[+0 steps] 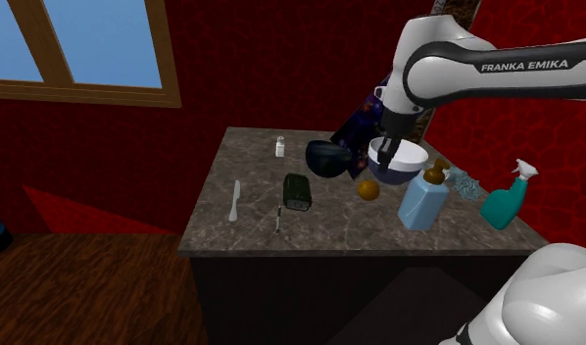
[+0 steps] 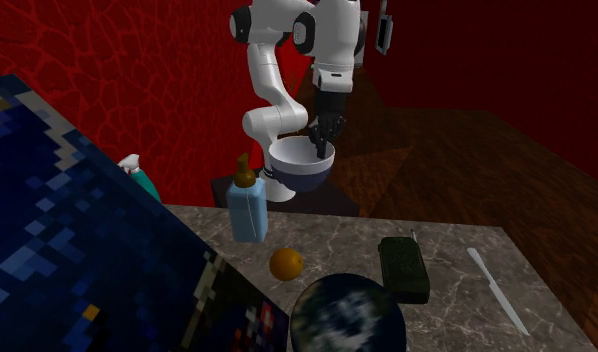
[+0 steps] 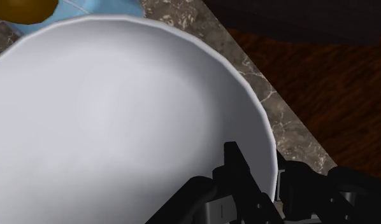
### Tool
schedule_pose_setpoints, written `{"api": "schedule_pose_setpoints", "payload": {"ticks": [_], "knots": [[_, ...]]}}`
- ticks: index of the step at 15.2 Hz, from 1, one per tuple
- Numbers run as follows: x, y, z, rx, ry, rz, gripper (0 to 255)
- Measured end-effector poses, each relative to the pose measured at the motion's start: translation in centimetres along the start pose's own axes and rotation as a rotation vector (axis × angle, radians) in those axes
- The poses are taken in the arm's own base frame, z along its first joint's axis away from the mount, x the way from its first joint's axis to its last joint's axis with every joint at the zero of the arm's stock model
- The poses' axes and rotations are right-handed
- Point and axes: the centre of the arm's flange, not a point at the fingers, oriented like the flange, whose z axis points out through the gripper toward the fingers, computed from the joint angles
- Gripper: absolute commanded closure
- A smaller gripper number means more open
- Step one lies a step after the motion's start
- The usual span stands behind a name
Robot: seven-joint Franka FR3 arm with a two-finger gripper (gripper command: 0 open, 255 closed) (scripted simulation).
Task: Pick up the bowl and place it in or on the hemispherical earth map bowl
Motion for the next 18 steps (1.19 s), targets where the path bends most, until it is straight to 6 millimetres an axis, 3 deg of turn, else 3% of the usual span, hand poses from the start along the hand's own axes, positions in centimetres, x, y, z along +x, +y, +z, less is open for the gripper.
{"api": "schedule_pose_setpoints", "payload": {"ticks": [6,18], "knots": [[0.5,0.5,-2.7,0.000,0.000,0.000,255],[14.5,7.2,-3.7,0.000,-0.001,0.000,255]]}}
